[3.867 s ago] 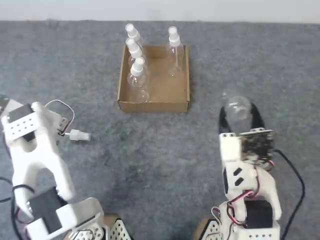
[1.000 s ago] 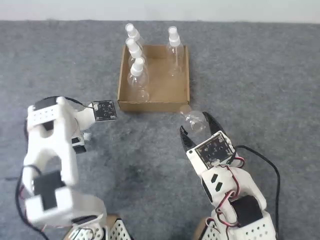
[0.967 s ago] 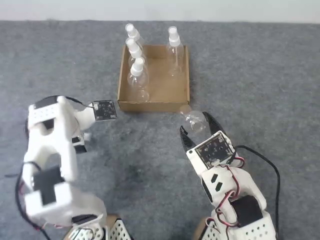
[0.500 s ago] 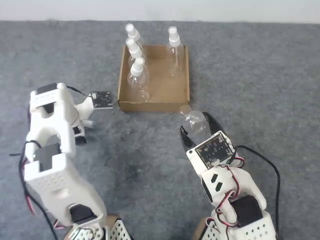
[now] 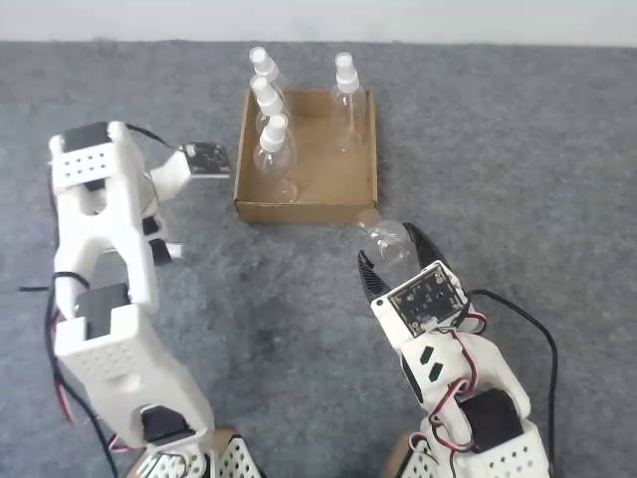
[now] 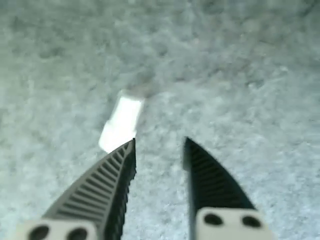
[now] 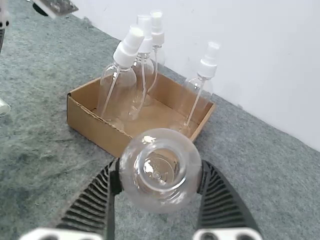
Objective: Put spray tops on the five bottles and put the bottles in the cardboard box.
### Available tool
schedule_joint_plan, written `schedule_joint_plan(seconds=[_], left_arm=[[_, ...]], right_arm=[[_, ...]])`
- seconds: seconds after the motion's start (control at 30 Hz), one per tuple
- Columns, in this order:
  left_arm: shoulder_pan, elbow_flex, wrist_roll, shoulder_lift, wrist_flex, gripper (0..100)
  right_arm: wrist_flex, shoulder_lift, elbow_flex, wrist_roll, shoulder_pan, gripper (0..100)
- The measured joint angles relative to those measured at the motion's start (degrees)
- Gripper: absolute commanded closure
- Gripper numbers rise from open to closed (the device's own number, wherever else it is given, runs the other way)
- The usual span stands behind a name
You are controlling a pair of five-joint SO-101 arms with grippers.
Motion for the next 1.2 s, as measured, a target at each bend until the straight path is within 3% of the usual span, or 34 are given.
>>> schedule_joint_plan(seconds=[0.3, 0.63, 1.0, 1.2], left_arm=[[-0.6, -1.5, 0.1, 1.1, -2.8, 80], [-0.6, -2.0, 0.0, 13.2, -10.0, 82], [1.6, -2.0, 0.1, 15.1, -7.9, 99], [2.1, -3.9, 2.7, 15.1, -2.7, 99]], right_arm=[[0.0, 0.0, 0.0, 0.0, 0.0, 95.4], [0.0, 0.0, 0.0, 0.0, 0.0, 95.4], [0.0, 0.0, 0.0, 0.0, 0.0, 95.4], [0.0, 0.0, 0.0, 0.0, 0.0, 95.4]])
